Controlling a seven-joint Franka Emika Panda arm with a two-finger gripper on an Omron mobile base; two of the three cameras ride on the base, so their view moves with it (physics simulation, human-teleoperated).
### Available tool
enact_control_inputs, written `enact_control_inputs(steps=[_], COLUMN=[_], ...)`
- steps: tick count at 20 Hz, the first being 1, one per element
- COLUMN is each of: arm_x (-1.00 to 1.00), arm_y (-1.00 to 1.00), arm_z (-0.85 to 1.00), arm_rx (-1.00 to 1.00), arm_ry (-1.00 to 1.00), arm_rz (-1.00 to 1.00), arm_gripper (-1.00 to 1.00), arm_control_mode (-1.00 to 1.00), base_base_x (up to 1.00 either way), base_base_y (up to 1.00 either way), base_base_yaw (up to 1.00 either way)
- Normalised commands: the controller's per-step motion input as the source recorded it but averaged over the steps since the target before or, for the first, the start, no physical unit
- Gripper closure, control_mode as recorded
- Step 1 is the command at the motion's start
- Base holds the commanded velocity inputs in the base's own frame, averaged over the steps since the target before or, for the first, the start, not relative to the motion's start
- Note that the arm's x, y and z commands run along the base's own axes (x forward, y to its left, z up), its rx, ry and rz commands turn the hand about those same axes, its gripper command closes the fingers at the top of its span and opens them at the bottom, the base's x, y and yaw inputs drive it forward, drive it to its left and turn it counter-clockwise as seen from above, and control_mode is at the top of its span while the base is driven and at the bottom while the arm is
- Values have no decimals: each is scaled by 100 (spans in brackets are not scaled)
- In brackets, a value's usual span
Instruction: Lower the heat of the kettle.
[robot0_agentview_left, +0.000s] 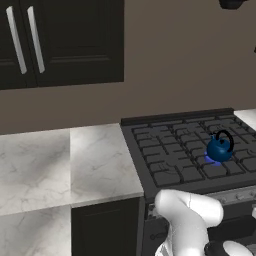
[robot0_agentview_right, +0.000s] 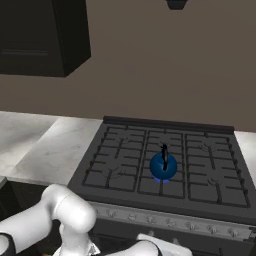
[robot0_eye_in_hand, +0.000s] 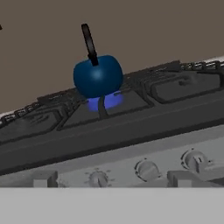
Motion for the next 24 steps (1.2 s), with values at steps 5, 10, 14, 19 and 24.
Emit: enact_control_inputs(steps=[5, 10, 14, 19, 24], arm_x=[16, 25, 30, 7, 13], arm_y=[22, 26, 4, -5, -39], arm_z=[0, 0, 4, -38, -37], arm_rx=[-51, -48, -48, -38, -25], arm_ry=[2, 6, 14, 3, 0], arm_rz=[-3, -3, -5, -4, 2], arm_gripper=[-100, -100, -100, -100, -100], arm_control_mode=[-100, -100, -100, -100, -100], base_base_x=[0, 0, 0, 0, 0], base_base_y=[0, 0, 0, 0, 0], base_base_yaw=[0, 0, 0, 0, 0])
